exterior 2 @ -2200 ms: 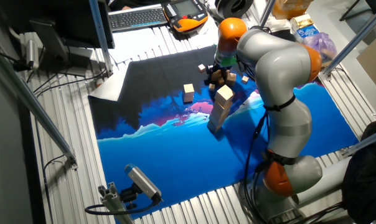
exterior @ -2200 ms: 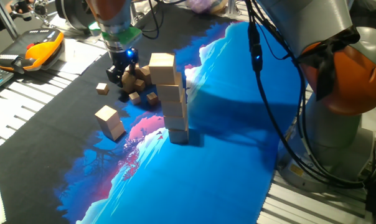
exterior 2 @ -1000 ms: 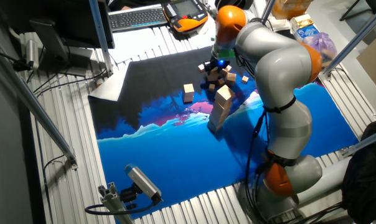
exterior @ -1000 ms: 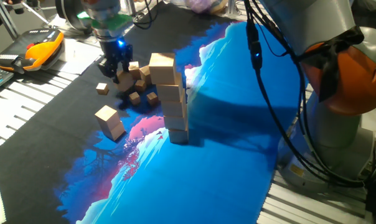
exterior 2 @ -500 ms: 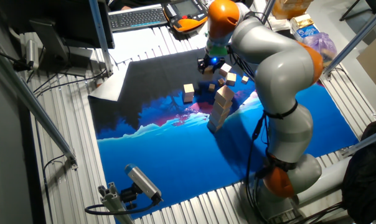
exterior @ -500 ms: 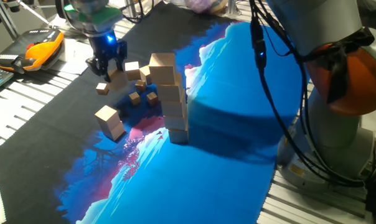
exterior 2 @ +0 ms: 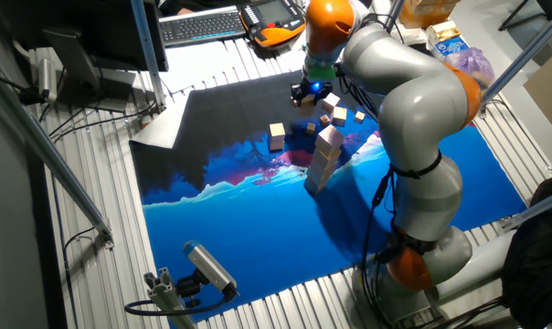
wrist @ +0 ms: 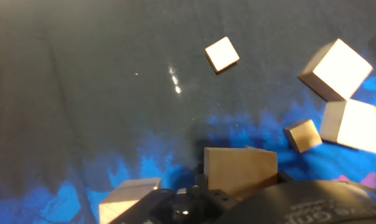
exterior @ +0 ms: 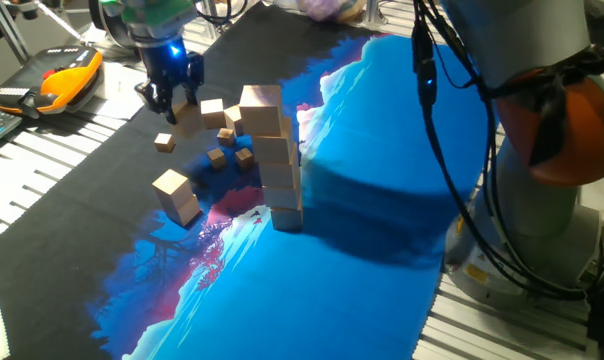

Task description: Stack the blocks in a vertical line of five

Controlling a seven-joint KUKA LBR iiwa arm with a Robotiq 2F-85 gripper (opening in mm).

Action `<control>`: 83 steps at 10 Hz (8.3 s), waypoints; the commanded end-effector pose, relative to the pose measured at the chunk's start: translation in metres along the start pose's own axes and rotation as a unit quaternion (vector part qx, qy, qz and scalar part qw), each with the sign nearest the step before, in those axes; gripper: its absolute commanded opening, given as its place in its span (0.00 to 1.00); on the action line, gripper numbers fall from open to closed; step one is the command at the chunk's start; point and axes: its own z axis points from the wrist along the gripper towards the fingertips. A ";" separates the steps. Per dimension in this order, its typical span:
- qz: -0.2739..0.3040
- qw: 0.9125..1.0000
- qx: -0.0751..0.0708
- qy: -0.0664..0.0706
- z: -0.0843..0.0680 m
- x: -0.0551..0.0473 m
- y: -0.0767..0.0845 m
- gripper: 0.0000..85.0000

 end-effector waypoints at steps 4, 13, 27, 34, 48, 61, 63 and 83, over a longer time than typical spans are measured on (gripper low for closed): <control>-0.041 0.999 -0.006 -0.003 0.000 0.000 0.000 0.00; 0.025 0.999 0.035 0.016 -0.027 0.035 0.080 0.00; -0.014 0.999 0.025 -0.014 0.025 0.054 0.108 0.00; -0.028 0.999 0.028 -0.016 0.031 0.053 0.106 0.00; 0.001 0.998 0.050 -0.025 0.031 0.053 0.106 0.80; 0.007 0.999 0.045 0.001 -0.028 -0.008 0.022 0.80; 0.031 0.999 0.036 0.005 -0.027 -0.019 -0.007 0.80; 0.051 0.998 0.042 0.008 0.024 -0.023 -0.123 0.80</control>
